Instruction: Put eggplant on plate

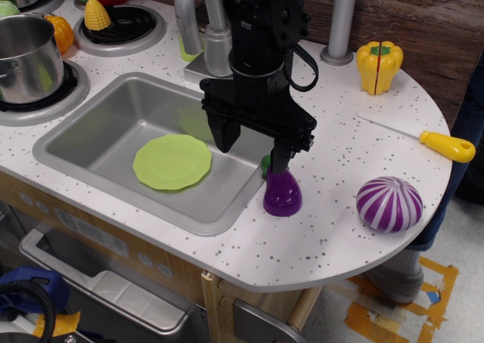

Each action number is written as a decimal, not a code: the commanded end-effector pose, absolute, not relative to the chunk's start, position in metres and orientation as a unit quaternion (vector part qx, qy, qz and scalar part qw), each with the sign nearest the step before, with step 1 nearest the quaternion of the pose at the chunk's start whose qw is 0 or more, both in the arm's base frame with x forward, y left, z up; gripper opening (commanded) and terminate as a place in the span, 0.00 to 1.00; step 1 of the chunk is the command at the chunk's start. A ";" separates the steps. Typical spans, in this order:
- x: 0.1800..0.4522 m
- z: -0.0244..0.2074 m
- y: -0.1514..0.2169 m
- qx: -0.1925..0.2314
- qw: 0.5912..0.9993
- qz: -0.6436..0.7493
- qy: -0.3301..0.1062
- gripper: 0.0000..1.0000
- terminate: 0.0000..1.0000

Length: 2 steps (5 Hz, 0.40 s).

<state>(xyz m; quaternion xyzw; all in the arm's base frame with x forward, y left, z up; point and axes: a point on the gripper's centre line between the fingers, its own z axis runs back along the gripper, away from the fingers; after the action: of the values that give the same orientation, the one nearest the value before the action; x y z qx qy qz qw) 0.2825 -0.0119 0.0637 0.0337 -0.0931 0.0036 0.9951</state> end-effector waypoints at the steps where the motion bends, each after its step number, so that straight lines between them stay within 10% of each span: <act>1: 0.282 0.064 -0.012 0.034 0.995 0.004 -0.093 1.00 0.00; 2: 0.290 0.064 -0.021 0.033 0.992 0.061 -0.103 1.00 0.00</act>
<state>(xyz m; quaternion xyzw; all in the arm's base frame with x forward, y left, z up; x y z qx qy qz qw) 0.2888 -0.0246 0.0486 0.0235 -0.0935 0.1145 0.9887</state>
